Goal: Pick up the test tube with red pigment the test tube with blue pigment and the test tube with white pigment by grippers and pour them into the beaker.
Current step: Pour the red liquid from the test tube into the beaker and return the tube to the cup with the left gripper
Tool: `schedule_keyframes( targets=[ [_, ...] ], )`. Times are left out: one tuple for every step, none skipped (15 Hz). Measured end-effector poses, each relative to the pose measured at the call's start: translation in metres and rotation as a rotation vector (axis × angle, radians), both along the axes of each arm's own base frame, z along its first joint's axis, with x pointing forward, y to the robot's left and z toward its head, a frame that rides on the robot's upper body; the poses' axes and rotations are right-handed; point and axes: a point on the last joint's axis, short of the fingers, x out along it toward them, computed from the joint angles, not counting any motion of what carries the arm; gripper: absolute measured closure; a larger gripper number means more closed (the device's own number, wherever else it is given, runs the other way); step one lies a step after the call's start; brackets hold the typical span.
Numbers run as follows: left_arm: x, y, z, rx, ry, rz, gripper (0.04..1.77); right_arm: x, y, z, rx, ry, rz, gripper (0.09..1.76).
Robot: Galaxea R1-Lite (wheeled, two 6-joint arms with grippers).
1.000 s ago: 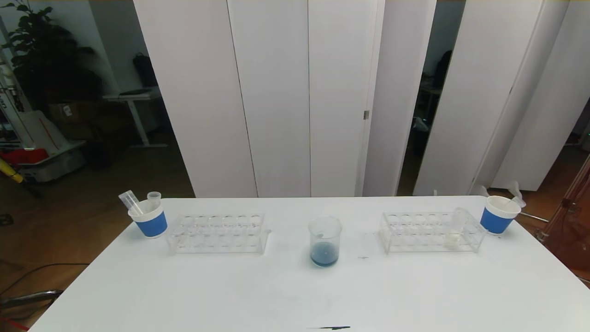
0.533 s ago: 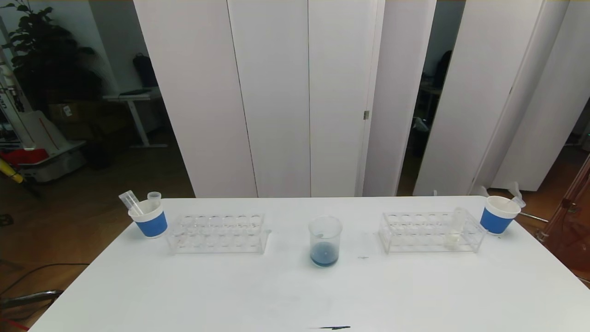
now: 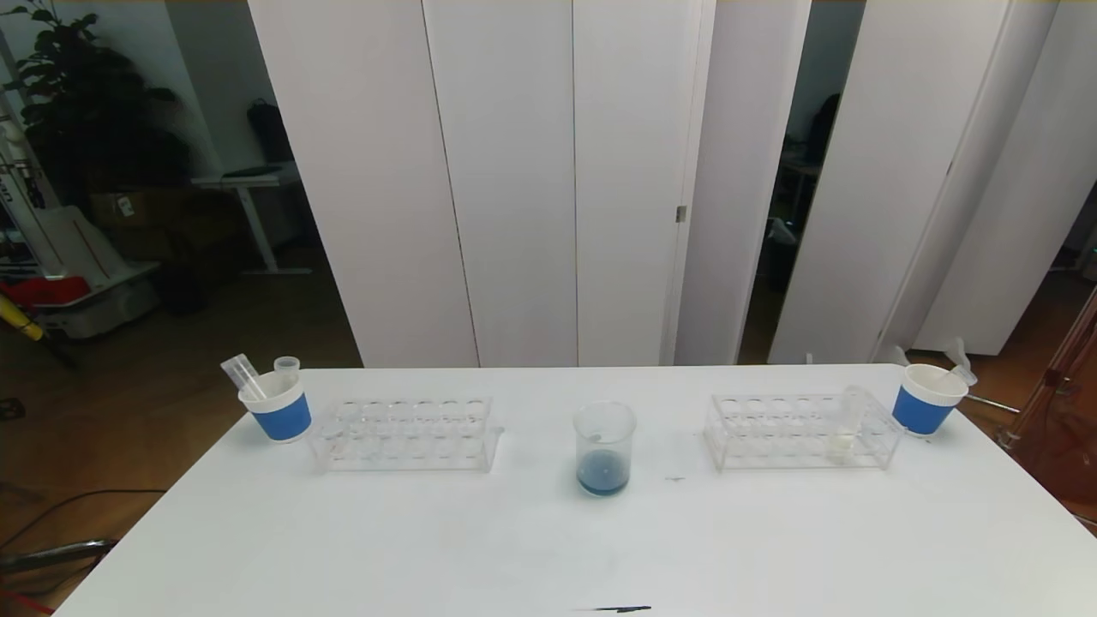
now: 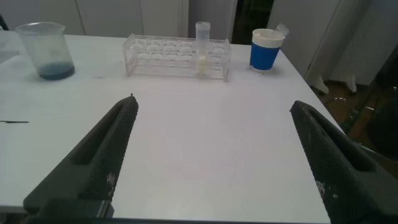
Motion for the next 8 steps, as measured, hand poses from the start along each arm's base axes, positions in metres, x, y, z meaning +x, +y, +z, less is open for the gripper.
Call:
schedule_keyframes(
  targets=[
    [0.0017,-0.0004,-0.0049,-0.019,0.013,-0.016,0.06,0.0000,0.0000,0.0000,0.000,0.000,0.000,0.10],
    [0.0031,-0.0005,-0.0069,-0.045,0.005,-0.022,0.06,0.0000,0.0000,0.0000,0.000,0.000,0.000,0.10],
    [0.0043,-0.0006,-0.0069,-0.054,-0.020,-0.025,0.06,0.0000,0.0000,0.0000,0.000,0.000,0.000,0.10],
    [0.0050,-0.0007,-0.0086,-0.055,-0.019,-0.025,0.06,0.0000,0.0000,0.0000,0.000,0.000,0.000,0.10],
    [0.0053,-0.0007,-0.0087,-0.055,-0.025,-0.027,0.06,0.0000,0.0000,0.0000,0.000,0.000,0.000,0.10],
    [0.0056,-0.0006,-0.0098,-0.063,-0.021,-0.024,0.06,0.0000,0.0000,0.0000,0.001,0.000,0.000,0.10],
    [0.0058,-0.0006,-0.0100,-0.071,-0.022,-0.021,0.06,0.0000,0.0000,0.0000,0.000,0.000,0.000,0.10],
    [0.0062,-0.0006,-0.0115,-0.070,-0.016,-0.020,0.06,0.0000,0.0000,0.0000,0.001,0.000,0.000,0.10]
  ],
)
